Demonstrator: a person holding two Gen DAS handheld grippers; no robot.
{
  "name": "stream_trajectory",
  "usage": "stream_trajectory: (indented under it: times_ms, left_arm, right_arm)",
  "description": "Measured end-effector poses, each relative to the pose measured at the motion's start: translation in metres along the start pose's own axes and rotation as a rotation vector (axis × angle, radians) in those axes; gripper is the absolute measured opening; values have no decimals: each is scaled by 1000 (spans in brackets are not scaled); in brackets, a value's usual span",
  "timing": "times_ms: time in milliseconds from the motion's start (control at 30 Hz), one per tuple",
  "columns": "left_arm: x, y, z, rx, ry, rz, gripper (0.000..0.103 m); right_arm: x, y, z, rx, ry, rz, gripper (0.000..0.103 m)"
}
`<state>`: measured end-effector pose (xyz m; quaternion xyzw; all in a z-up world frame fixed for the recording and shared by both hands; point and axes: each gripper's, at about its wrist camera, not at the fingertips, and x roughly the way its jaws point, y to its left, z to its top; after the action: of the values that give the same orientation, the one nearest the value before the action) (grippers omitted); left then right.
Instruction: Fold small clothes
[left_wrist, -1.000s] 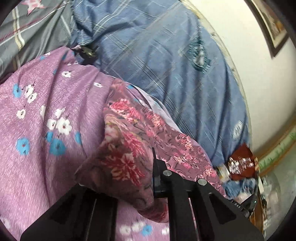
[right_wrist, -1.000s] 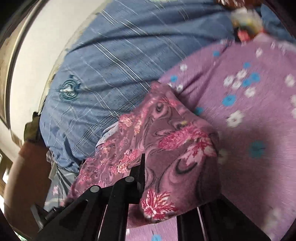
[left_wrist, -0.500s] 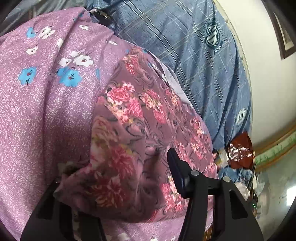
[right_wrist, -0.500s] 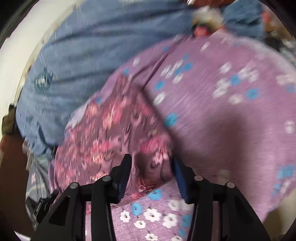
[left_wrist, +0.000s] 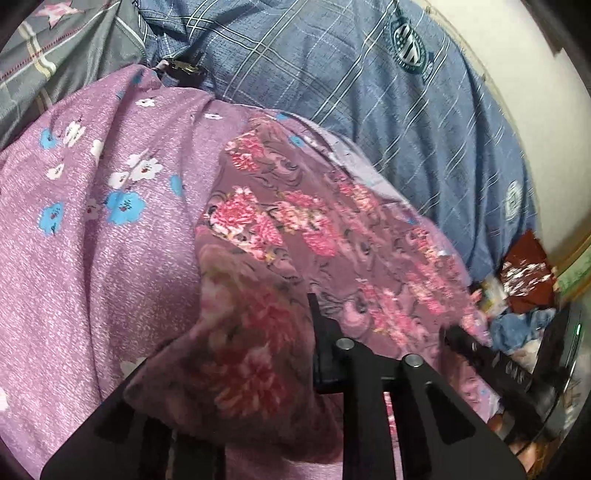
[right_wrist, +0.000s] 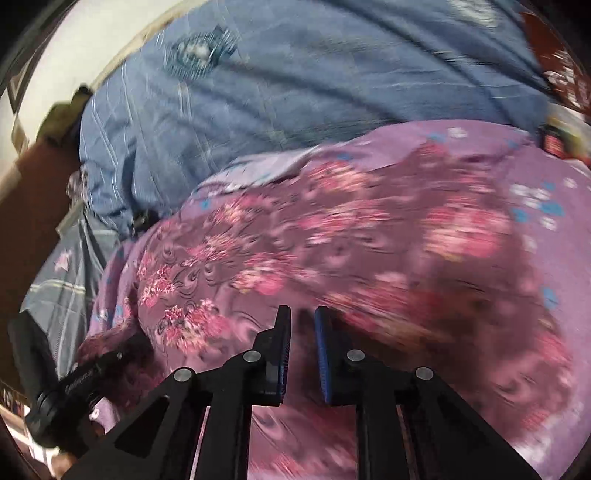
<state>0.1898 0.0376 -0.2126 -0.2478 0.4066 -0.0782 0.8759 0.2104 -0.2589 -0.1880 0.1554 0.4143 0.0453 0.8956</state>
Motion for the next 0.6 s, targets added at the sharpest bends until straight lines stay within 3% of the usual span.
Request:
stream_trajectory:
  times_ms: [100,200,233,600]
  left_arm:
    - [0,-5,-3,64,-14,68,19]
    - [-3,-19,-5,162,-43,140,19]
    - [-3,-23,-6,187,-53,159,19]
    - [-7,-37,-8,253,-102,217,18]
  right_arm:
    - [23,10,5,18,18,17,13]
    - [54,9,-1,27,106,5,12]
    - [52,10,-2,22,74,4,12]
    - [49,7,-5,-8,69,32,13]
